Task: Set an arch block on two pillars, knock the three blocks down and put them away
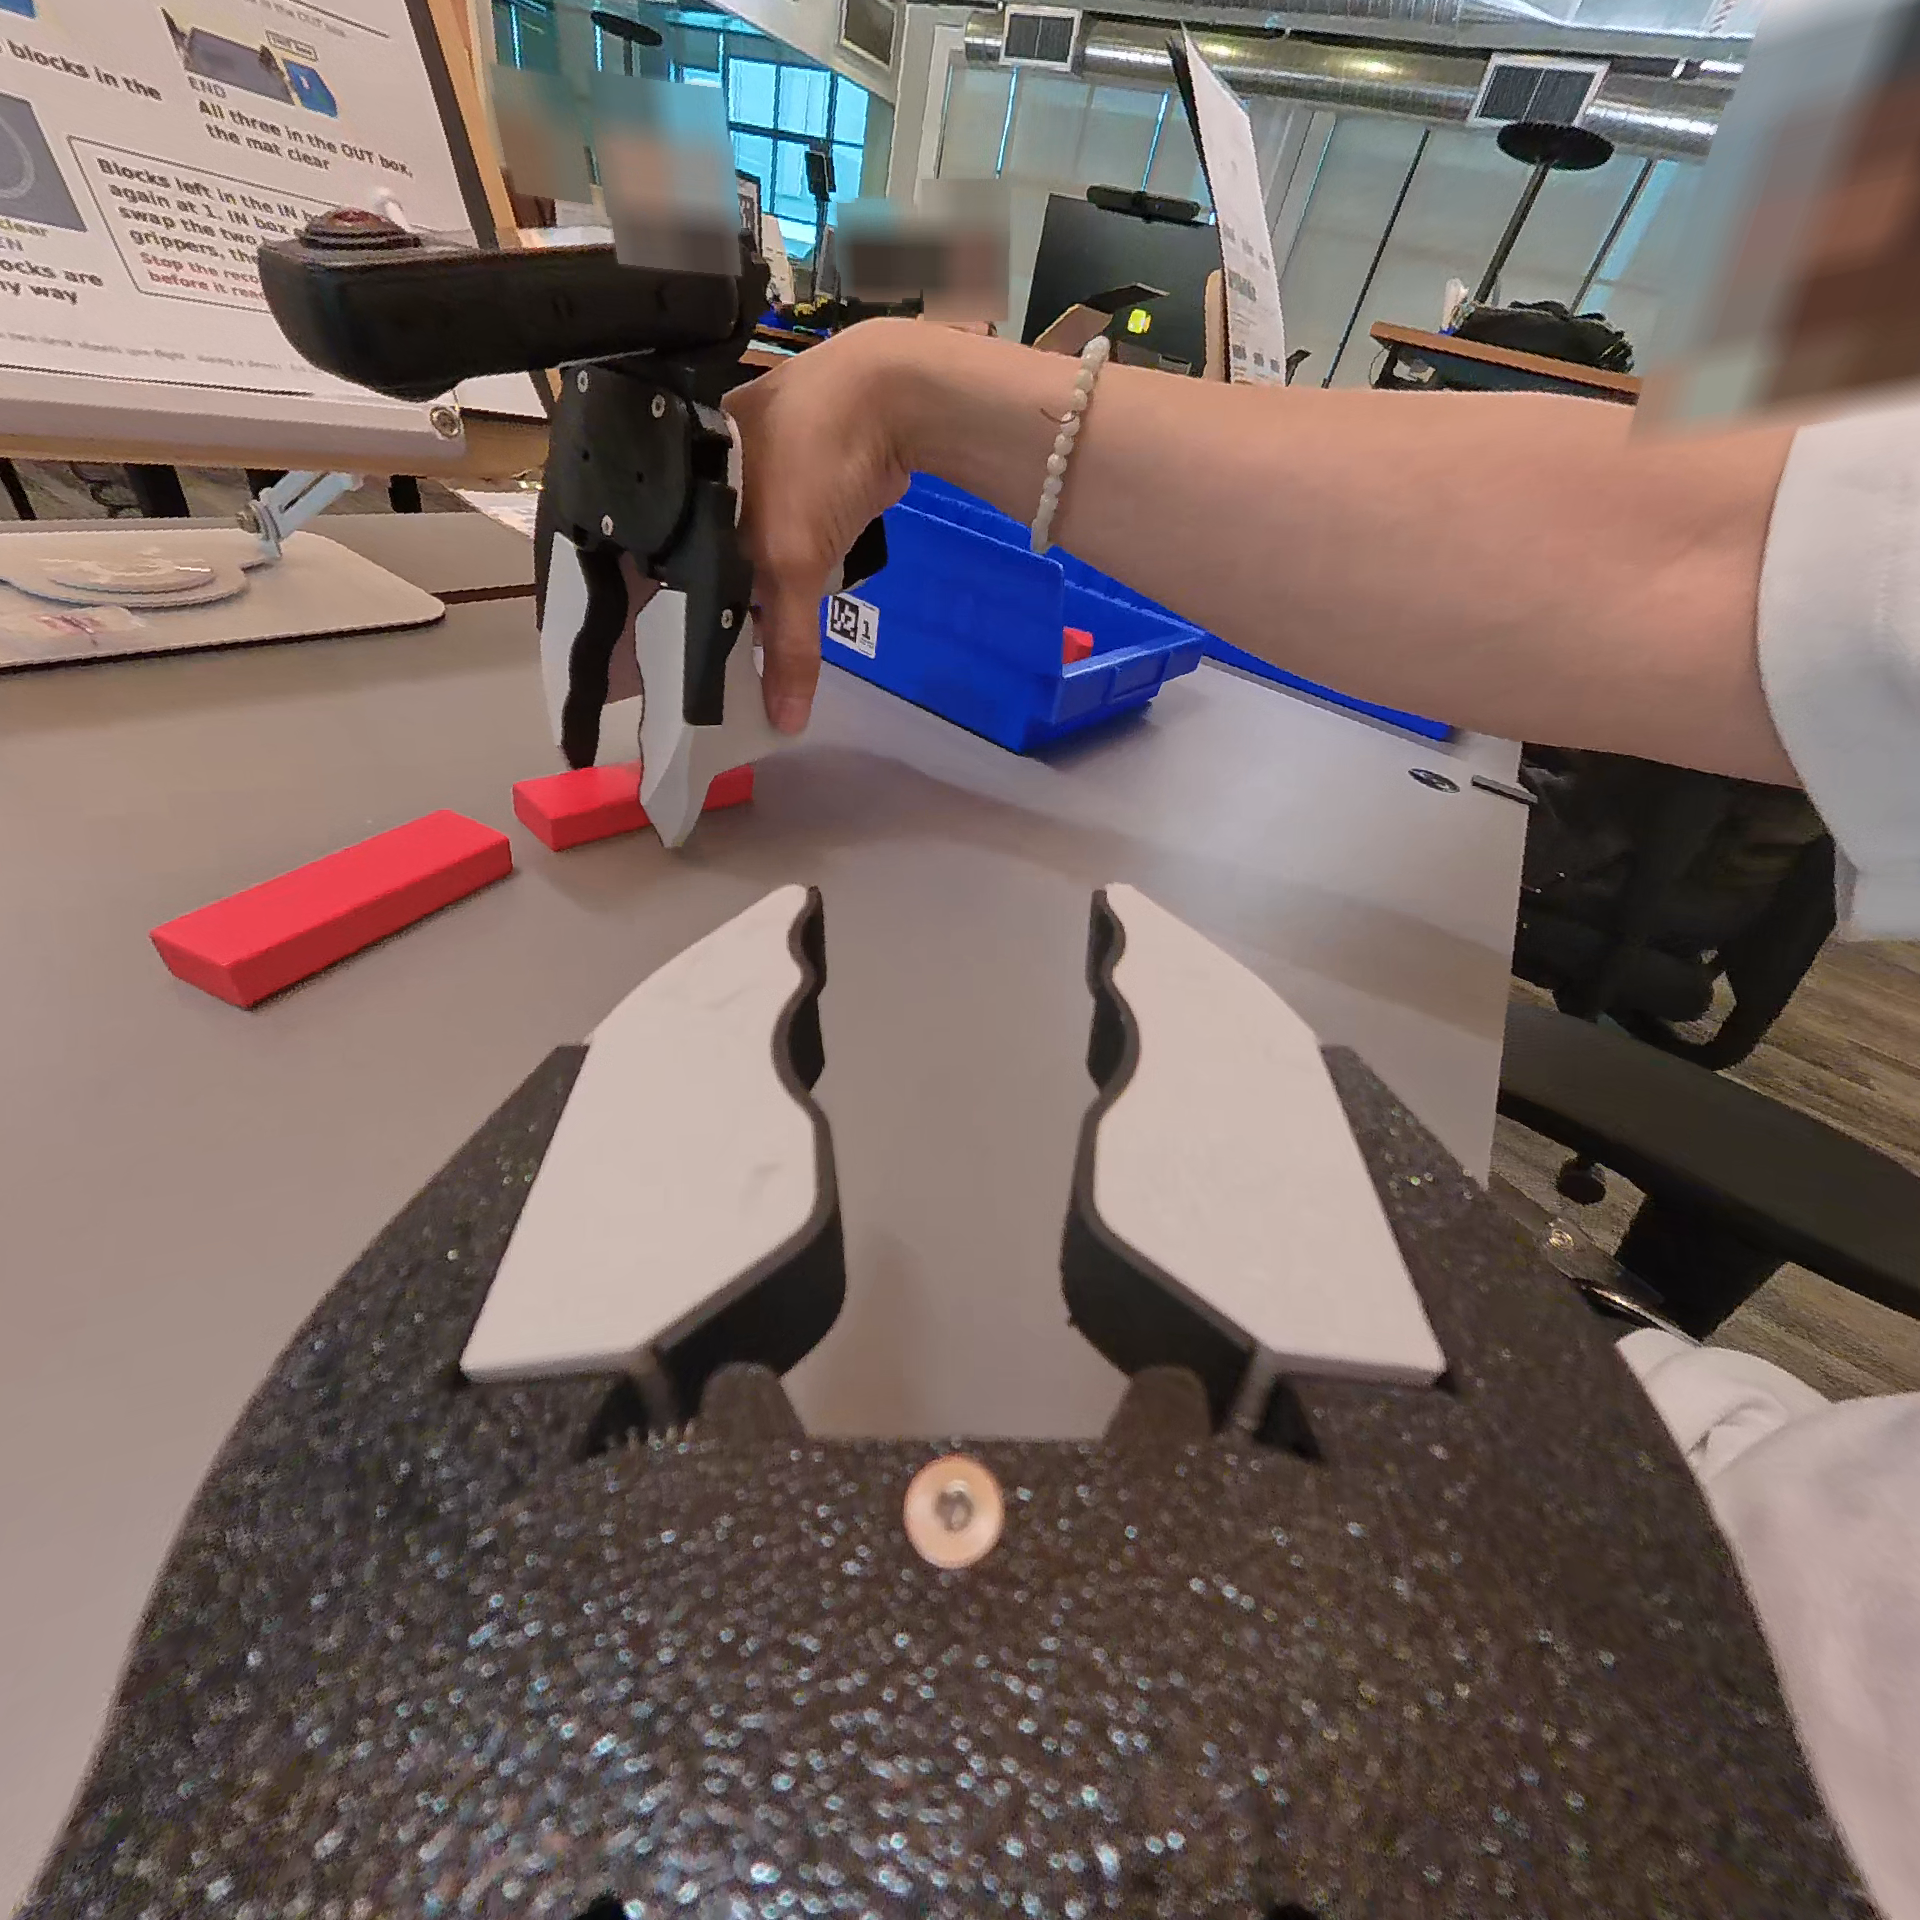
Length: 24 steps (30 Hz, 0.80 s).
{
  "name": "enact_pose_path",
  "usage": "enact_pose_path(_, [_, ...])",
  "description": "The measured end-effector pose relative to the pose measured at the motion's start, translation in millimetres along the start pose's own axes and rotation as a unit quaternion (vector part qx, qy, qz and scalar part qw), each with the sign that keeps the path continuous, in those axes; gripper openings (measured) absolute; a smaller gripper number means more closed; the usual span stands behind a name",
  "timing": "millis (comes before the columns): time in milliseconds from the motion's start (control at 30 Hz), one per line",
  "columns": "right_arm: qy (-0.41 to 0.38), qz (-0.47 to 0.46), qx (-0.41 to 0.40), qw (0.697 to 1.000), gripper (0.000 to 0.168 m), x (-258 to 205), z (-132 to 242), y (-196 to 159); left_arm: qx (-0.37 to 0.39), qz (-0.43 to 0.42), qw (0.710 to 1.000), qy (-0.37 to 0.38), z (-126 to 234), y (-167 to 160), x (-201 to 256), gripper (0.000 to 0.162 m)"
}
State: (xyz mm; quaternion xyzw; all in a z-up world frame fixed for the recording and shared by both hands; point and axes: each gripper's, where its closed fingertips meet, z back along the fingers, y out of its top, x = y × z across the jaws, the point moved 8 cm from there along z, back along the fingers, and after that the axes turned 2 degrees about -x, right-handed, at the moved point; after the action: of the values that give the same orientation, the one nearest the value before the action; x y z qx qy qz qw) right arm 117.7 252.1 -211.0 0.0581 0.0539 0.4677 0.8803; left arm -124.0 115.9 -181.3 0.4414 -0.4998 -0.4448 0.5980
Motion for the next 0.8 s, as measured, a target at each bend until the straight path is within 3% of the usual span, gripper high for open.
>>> enact_pose_path(100, [0.006,-0.004,0.006,1.0,0.054,1,-2,-1,-0.003,-0.001,1.0,0.005,2,-2,1,0.048])
enact_pose_path(200, [0.001,-0.007,0.006,1.0,0.033,5,-2,-1,-0.005,-0.003,1.0,0.011,5,-3,2,0.048])
enact_pose_path(367, [0.0,0.001,0.015,1.0,0.033,5,-2,-4,-0.003,0.001,1.0,0.027,14,-6,6,0.048])
enact_pose_path(467, [-0.021,0.026,-0.037,0.999,0.032,4,8,-16,-0.004,0.001,0.999,0.041,22,-7,8,0.048])
enact_pose_path(533, [-0.037,0.031,-0.061,0.997,0.032,8,33,-30,-0.003,0.001,0.999,0.053,28,-8,10,0.048])
enact_pose_path(667, [-0.056,-0.009,0.007,0.998,0.032,20,114,-65,0.007,0.002,0.998,0.068,38,-7,14,0.048])
enact_pose_path(800, [-0.108,-0.086,0.03,0.99,0.032,44,173,-129,0.003,-0.001,0.997,0.076,39,-7,18,0.048])
